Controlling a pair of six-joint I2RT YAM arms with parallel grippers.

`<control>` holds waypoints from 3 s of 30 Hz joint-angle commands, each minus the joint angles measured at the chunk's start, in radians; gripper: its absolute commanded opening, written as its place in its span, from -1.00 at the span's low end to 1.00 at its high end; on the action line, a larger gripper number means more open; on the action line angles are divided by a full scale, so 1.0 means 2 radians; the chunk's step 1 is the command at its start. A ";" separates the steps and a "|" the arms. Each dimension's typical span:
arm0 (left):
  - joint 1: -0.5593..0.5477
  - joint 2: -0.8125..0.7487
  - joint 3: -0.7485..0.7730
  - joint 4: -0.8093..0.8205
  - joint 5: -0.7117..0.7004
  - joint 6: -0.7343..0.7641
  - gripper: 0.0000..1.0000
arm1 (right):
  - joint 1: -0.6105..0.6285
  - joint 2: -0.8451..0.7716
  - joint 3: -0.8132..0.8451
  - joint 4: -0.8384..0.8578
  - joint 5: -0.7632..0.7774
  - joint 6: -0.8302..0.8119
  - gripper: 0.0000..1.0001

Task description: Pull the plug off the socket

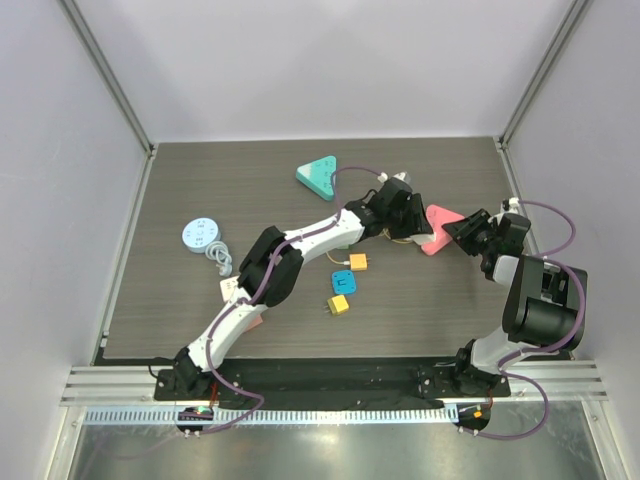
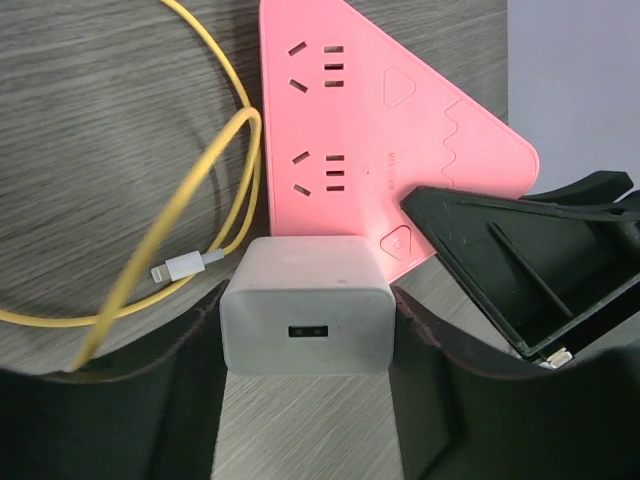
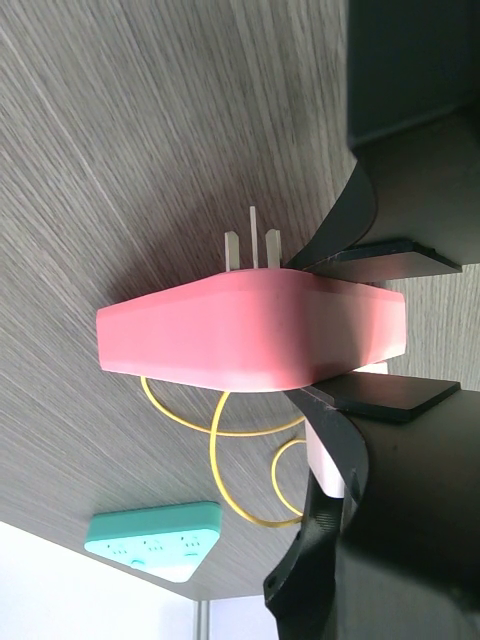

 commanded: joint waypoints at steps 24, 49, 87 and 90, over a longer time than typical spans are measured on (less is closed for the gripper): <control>0.009 -0.087 -0.107 0.113 0.032 -0.058 -1.00 | 0.019 -0.035 0.007 -0.048 0.088 -0.045 -0.98; 0.030 -0.252 -0.265 0.140 -0.023 -0.027 -1.00 | 0.024 -0.039 0.008 -0.065 0.123 -0.049 -0.98; 0.201 -0.420 -0.550 -0.059 0.166 0.072 -0.17 | 0.023 -0.031 0.000 -0.016 0.069 -0.023 -0.97; 0.202 -0.416 -0.547 -0.058 0.150 0.073 0.18 | 0.023 -0.027 0.000 -0.014 0.066 -0.020 -0.98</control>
